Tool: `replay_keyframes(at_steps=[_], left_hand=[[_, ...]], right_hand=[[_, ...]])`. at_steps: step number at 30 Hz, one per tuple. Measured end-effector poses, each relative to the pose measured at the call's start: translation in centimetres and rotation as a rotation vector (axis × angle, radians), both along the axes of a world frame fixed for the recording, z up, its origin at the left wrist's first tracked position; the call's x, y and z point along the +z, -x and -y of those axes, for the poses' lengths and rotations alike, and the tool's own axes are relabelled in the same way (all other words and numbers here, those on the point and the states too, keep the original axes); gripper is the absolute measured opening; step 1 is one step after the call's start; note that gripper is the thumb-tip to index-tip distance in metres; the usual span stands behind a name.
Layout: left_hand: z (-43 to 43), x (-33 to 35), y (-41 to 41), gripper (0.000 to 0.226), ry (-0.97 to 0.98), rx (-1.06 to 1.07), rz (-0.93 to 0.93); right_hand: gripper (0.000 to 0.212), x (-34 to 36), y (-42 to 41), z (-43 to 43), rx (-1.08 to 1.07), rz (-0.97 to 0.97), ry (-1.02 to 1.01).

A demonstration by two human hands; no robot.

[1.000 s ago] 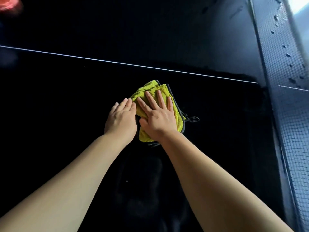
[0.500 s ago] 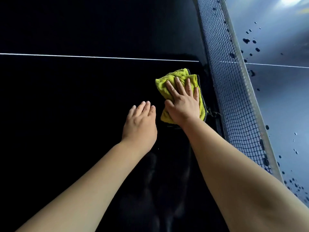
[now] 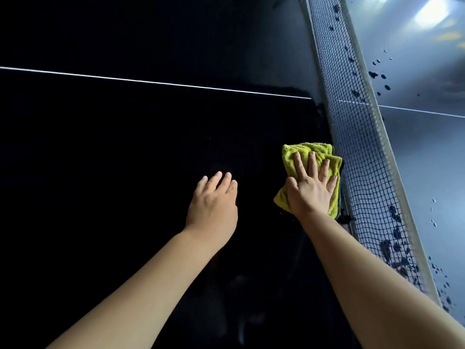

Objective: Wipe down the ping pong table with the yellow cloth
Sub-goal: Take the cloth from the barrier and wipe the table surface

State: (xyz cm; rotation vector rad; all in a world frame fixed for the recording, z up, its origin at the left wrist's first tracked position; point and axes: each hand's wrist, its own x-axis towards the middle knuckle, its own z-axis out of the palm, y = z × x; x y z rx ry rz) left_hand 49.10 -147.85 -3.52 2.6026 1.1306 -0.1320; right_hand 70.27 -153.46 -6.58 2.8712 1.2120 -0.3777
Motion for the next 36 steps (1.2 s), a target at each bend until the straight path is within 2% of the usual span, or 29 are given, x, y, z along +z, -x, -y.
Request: replay_keyframes(at_steps=[5,11,26,29,33,36], left_hand=[[-1.6,0.5,6.4,0.057,0.016,0.047,-0.007],[-4.4,0.5,15.7,0.059,0.021,0.149,-0.023],[-10.1,-0.4,37.2,0.059,-0.001,0.408,0.033],[-10.3,-0.7,40.0,0.059,0.005,0.455,0.042],[-10.1,-0.6,41.7,0.071,0.007,0.462,-0.003],[-9.7,-0.1,42.1,0.066,-0.042,0.434,-0.042]], right_hand=[[0.071,0.1,6.7,-1.0,-0.026,-0.01,0.03],[0.066,0.3,14.8,-4.9,-0.001,-0.017,0.032],[0.067,-0.7,40.4,-19.5,0.455,-0.008,0.01],[0.067,-0.7,44.3,-19.7,0.538,-0.009,0.025],[0.068,-0.7,48.0,-17.7,0.651,-0.039,0.023],[0.07,-0.5,49.6,-15.1,0.755,-0.08,0.016]])
